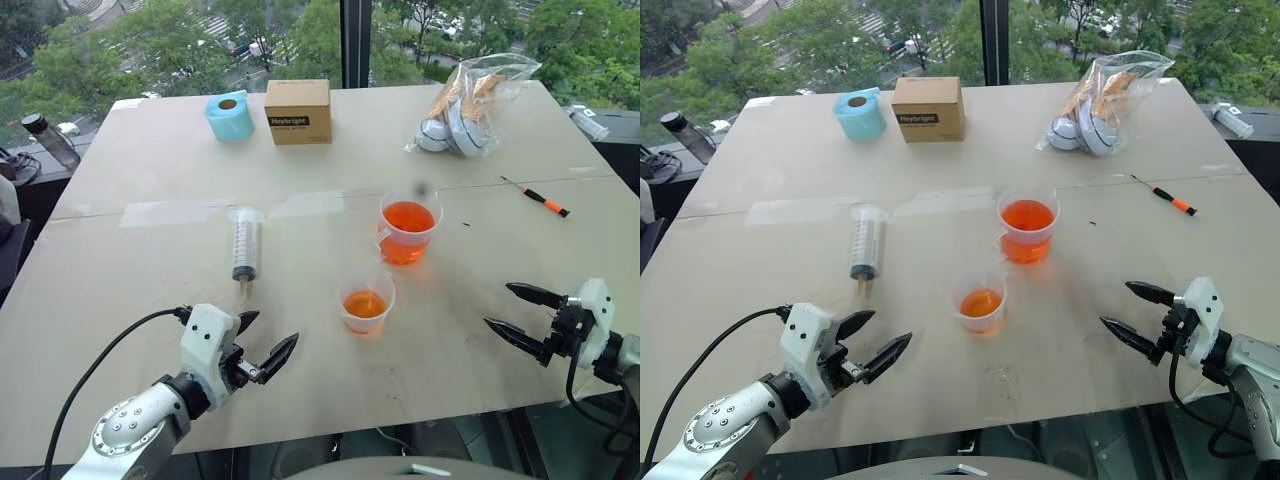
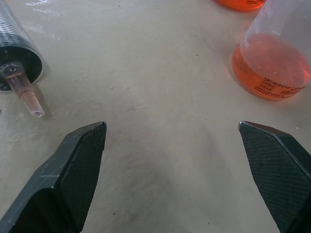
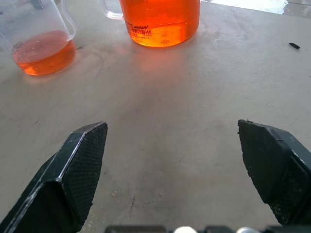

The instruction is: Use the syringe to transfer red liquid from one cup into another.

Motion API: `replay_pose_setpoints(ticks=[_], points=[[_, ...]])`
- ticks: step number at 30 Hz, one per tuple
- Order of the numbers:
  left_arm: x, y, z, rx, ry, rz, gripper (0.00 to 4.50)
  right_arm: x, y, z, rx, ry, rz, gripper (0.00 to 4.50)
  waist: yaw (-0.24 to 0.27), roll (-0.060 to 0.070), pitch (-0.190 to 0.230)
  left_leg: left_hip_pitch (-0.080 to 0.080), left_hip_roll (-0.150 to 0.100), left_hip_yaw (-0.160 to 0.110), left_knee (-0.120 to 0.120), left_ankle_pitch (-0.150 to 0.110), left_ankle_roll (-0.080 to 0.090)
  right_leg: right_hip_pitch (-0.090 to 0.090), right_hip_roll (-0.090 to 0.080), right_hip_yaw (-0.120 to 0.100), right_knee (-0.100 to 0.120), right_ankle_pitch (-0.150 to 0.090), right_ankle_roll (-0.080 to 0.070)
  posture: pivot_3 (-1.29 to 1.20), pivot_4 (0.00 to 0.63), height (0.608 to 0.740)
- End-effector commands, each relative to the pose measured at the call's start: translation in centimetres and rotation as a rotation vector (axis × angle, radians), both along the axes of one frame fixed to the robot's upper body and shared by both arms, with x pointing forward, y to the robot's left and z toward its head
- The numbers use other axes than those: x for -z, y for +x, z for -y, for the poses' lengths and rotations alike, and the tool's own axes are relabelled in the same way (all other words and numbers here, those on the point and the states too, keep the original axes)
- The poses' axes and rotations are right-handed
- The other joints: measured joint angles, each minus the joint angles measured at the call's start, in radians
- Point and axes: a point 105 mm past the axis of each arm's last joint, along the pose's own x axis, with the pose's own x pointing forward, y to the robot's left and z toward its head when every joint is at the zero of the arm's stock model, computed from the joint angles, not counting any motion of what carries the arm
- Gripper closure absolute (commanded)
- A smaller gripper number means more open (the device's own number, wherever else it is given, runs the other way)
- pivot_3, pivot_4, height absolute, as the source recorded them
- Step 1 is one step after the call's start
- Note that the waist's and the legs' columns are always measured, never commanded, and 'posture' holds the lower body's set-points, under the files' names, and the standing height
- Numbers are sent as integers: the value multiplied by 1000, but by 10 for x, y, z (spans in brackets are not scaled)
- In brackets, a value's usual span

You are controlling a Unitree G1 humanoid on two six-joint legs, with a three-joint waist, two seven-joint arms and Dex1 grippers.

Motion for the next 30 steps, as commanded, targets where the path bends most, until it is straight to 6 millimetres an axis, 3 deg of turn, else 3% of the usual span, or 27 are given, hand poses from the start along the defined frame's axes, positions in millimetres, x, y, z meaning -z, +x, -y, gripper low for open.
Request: replay_pose_setpoints(ticks=[1,14,21,24,27,30], points=[[-1,-2,0,21,3,17,68,-11,5,-8,-32,-6,56,0,0,0,0,0,0,0,0,0,0,0,0,0,0,0,0,0,150,740],[10,-13,-12,-1,34,-8,68,-4,18,-20,-67,20,71,0,0,0,0,0,0,0,0,0,1,0,0,-1,0,0,0,0,150,740],[-2,-5,-10,3,9,39,68,-3,20,-15,-118,-6,67,0,-1,1,0,0,0,0,0,0,1,0,0,-1,0,0,0,0,150,740],[-35,13,-8,-73,-118,161,68,-23,13,-17,-196,48,20,0,1,1,0,0,0,0,0,0,1,0,0,-1,0,1,2,0,150,740],[-88,43,-18,-171,-285,306,68,-79,10,-32,-325,118,28,0,2,3,2,-2,0,-3,3,0,1,0,-1,-3,2,2,3,0,150,740],[-108,65,-22,-229,-301,308,68,-117,12,-51,-408,142,80,0,-9,2,0,0,0,-4,3,0,1,0,0,-4,4,2,3,0,150,740]])
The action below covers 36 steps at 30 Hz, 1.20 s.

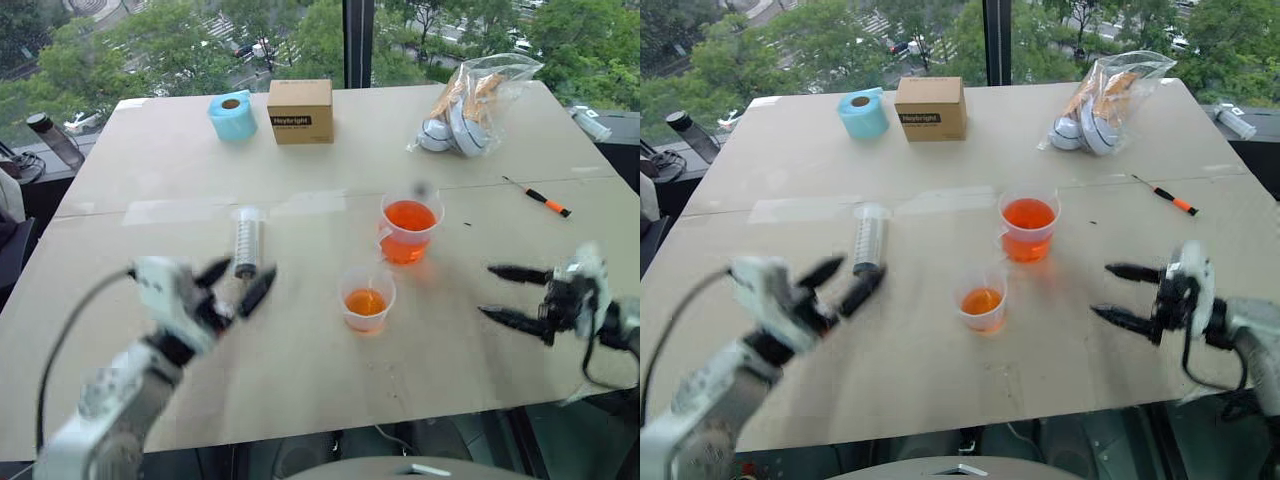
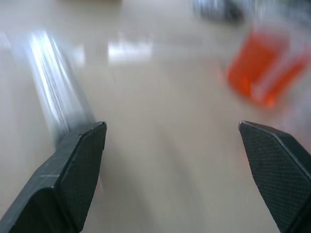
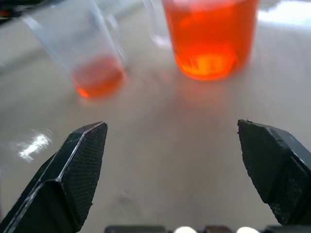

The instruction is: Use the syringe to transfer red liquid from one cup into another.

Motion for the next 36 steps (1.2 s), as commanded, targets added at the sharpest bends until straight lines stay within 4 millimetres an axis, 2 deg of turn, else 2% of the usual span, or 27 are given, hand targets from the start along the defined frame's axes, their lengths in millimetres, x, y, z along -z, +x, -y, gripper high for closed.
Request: replay_pose_setpoints(ticks=[1,5,11,13,15,17,19,24,29,32,36], points=[[-19,15,-3,-72,-16,-28,68,-49,-4,-25,-111,45,91,0,-7,-2,-1,1,0,0,-1,0,0,1,1,0,-1,0,0,0,150,740],[-25,34,-1,-139,19,-93,68,-72,3,-52,-151,8,169,0,-4,-6,1,-3,0,0,0,2,-3,-1,2,0,-3,0,1,0,150,740],[-33,69,5,-275,4,-155,68,-91,21,-93,-183,-72,270,0,5,-8,2,-3,-1,1,1,3,-5,-1,3,0,-3,0,1,0,150,740],[-28,90,-16,-326,13,-227,68,-94,26,-102,-197,-128,285,0,4,-9,3,-4,-1,0,2,3,-5,-1,3,0,-2,0,1,0,150,740],[-21,97,-29,-383,69,-295,68,-99,29,-106,-204,-152,283,0,1,-9,3,-3,-1,0,2,4,-6,-2,4,0,-1,0,1,0,150,740],[-9,97,-35,-444,119,-392,68,-104,31,-108,-205,-162,284,0,-3,-9,3,-4,-1,2,1,4,-6,-3,5,-1,-1,0,1,0,150,740],[-5,96,-37,-484,137,-436,68,-105,32,-109,-200,-175,282,0,-2,-10,4,-5,-1,2,1,4,-6,-4,4,0,-2,0,1,0,150,740],[-2,96,-25,-498,85,-499,68,-104,37,-105,-169,-201,272,0,6,-12,4,-18,-1,-4,8,4,-7,-13,3,-4,0,0,2,0,150,740],[11,95,-15,-495,116,-596,68,-101,40,-101,-136,-210,277,0,4,-12,4,-18,-2,-4,10,4,-7,-13,3,-4,1,1,2,0,150,740],[23,98,-19,-551,178,-662,68,-101,42,-98,-108,-209,281,0,2,-12,4,-18,-2,-4,10,5,-8,-13,3,-4,2,1,2,0,150,740],[22,107,-18,-563,211,-696,68,-96,44,-93,-80,-219,281,0,3,-12,4,-17,-2,-4,9,5,-9,-13,3,-3,2,1,2,0,150,740]])
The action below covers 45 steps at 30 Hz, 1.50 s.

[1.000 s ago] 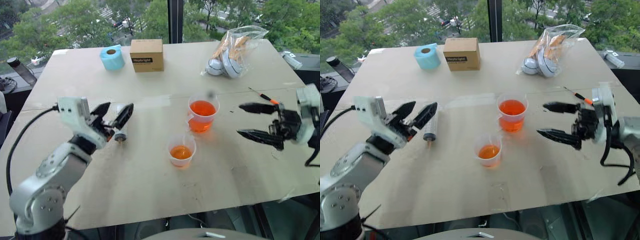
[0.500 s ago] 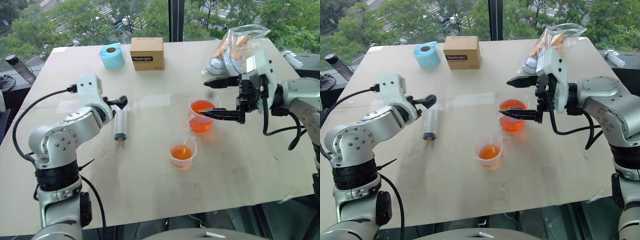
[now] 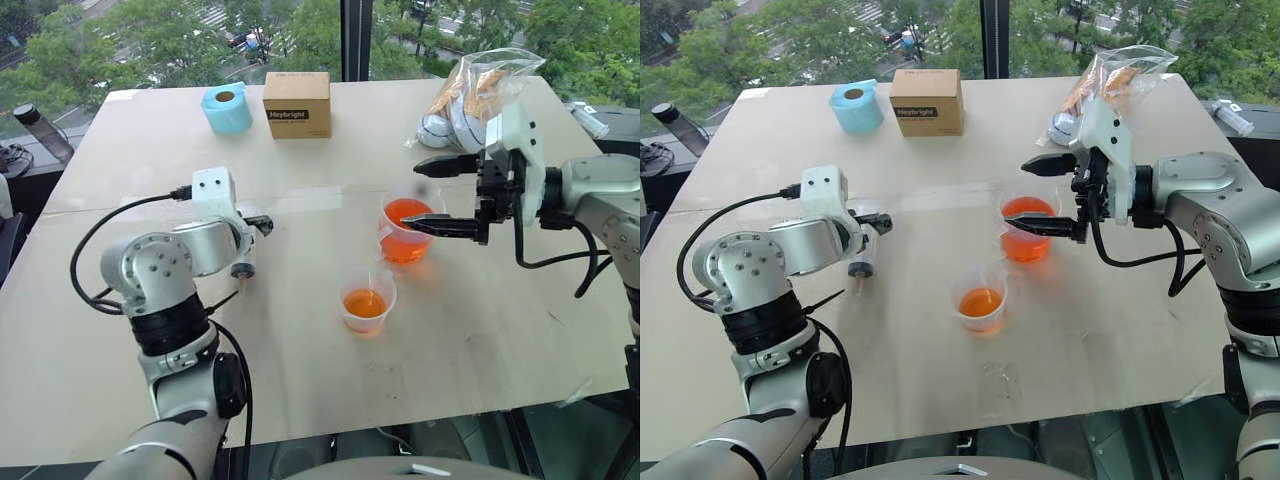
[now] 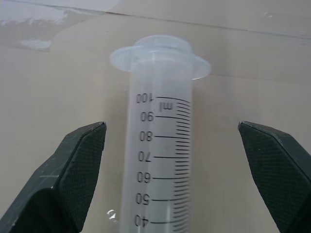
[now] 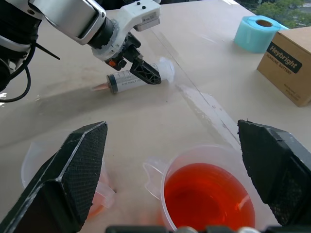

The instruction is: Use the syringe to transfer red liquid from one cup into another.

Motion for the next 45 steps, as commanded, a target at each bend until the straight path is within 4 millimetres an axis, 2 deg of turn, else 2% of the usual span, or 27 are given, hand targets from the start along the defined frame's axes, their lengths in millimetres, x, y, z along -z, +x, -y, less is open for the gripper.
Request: replay_pose_setpoints(ticks=[1,12,18,29,30,31,32,33,36,37,41,43,45], points=[[-9,10,-1,-9,31,-15,68,-8,-1,6,32,3,59,0,3,0,0,0,0,0,0,0,0,0,0,0,0,0,0,0,150,740],[-2,29,-2,3,10,-185,68,0,-1,13,88,28,56,0,1,0,0,0,0,0,0,0,0,-1,0,0,0,0,0,0,150,740],[-10,36,-9,-3,32,-244,68,5,2,15,111,40,59,0,0,0,0,0,0,0,0,0,0,-1,0,-1,0,0,0,0,150,740],[-6,35,-22,-71,19,-313,68,4,-6,9,100,41,70,0,-1,0,0,0,0,1,0,0,-1,-1,0,0,0,0,0,0,150,740],[-7,35,-23,-78,16,-314,448,4,-7,9,98,42,69,0,-2,0,0,0,-1,1,0,0,-1,-1,0,0,0,0,0,0,150,740],[-8,35,-24,-82,14,-314,615,3,-7,9,98,44,69,0,-3,0,0,0,-1,1,0,0,-1,-1,0,0,1,0,0,0,150,740],[-9,36,-25,-87,14,-313,1176,3,-7,9,97,46,69,0,-4,0,0,0,0,1,0,0,-1,-1,0,0,1,0,0,0,150,740],[-10,36,-25,-91,9,-313,1385,3,-6,9,98,47,69,0,-6,0,0,0,0,1,0,0,-1,-1,0,0,1,0,0,0,150,740],[-11,36,-25,-105,-1,-312,2812,3,-5,9,100,50,66,0,-10,0,0,0,0,2,0,0,-1,-2,0,0,1,0,0,0,150,740],[-11,37,-25,-111,-5,-311,3084,3,-5,9,101,51,65,0,-10,0,0,0,0,2,0,0,-1,-2,0,0,1,0,0,0,150,740],[-18,36,-30,-155,7,-284,3101,2,-4,9,107,55,55,0,-8,0,0,0,0,2,0,0,-1,-2,0,0,1,0,0,0,150,740],[-36,38,-35,-182,20,-207,3101,2,-3,9,110,56,54,0,-9,0,0,0,0,2,0,0,-1,-2,0,0,1,0,0,0,150,740],[-67,39,-38,-205,41,-80,3101,-2,-1,10,114,74,53,0,-9,-2,1,-1,0,2,0,0,-1,-3,0,0,1,0,0,0,150,740]])
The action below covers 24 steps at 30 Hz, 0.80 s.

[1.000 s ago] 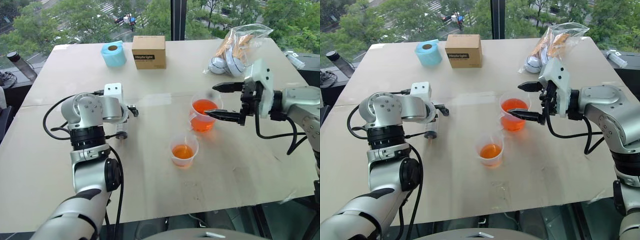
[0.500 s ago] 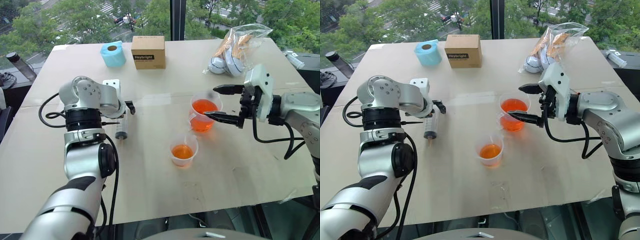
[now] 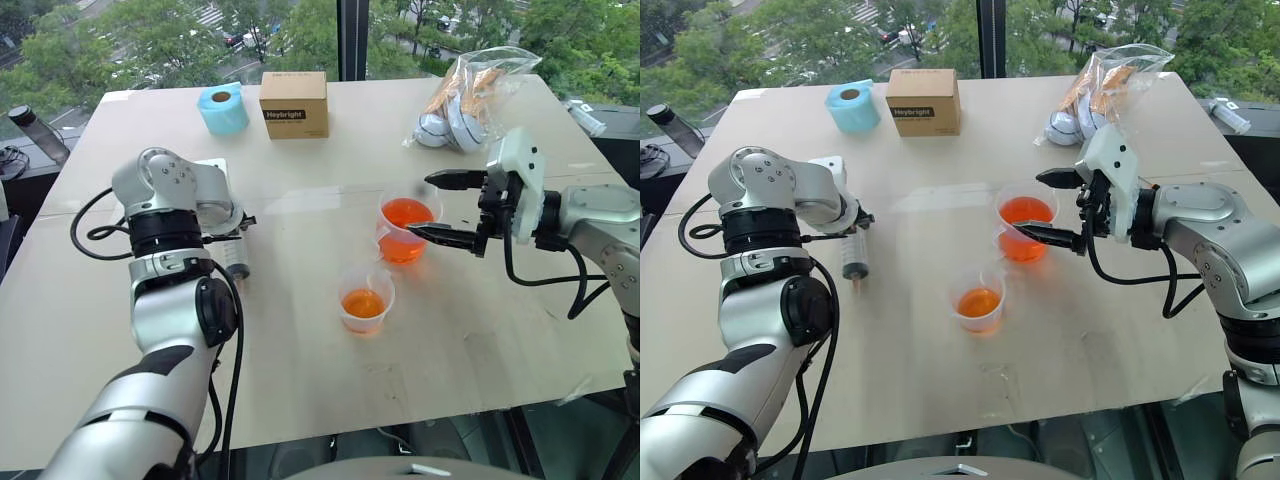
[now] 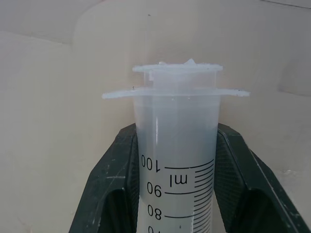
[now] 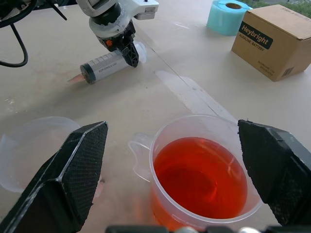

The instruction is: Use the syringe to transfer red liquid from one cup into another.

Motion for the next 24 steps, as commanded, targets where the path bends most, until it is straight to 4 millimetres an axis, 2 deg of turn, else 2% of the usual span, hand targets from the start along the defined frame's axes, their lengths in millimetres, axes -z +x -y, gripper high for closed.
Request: replay_pose_setpoints(ticks=[1,4,7,10,12,15,18,22,24], points=[[-71,5,-9,-45,93,263,3101,-23,0,2,8,54,62,0,0,-1,1,-1,0,0,0,0,0,-1,0,0,0,0,0,0,150,740],[-112,11,6,56,156,442,3101,-34,7,3,33,104,80,0,3,-3,2,-1,0,1,0,0,0,-2,0,0,0,0,0,0,150,740],[-153,16,44,252,172,701,3101,-47,20,10,99,167,127,0,10,-3,2,-1,0,2,-1,0,0,-2,0,0,0,0,0,0,150,740],[-176,15,66,361,189,891,3101,-58,27,17,130,217,144,0,13,-3,2,-1,0,1,-1,0,-1,-1,0,-1,0,0,0,0,150,740],[-196,7,94,503,222,1104,3101,-69,31,25,160,262,175,0,9,-3,2,-1,0,2,-1,0,-1,-2,0,-1,0,0,0,0,150,740],[-202,-15,142,770,26,1334,3101,-82,36,42,202,302,186,0,9,-3,2,-1,0,4,-2,0,-1,-3,0,0,-1,0,0,0,150,740],[-195,-37,172,1007,-163,1477,3101,-94,38,52,225,357,211,0,8,-2,2,-1,0,4,-2,0,0,-3,0,0,-1,0,0,0,150,740],[-188,-42,184,1113,-418,1574,3101,-106,45,66,290,437,256,0,4,-2,2,-1,1,5,-2,0,0,-3,0,2,0,0,0,0,150,740],[-183,-44,189,1173,-471,1595,3101,-111,44,69,304,467,270,0,4,-2,2,-1,1,6,-1,0,0,-3,0,2,1,0,0,0,150,740]])
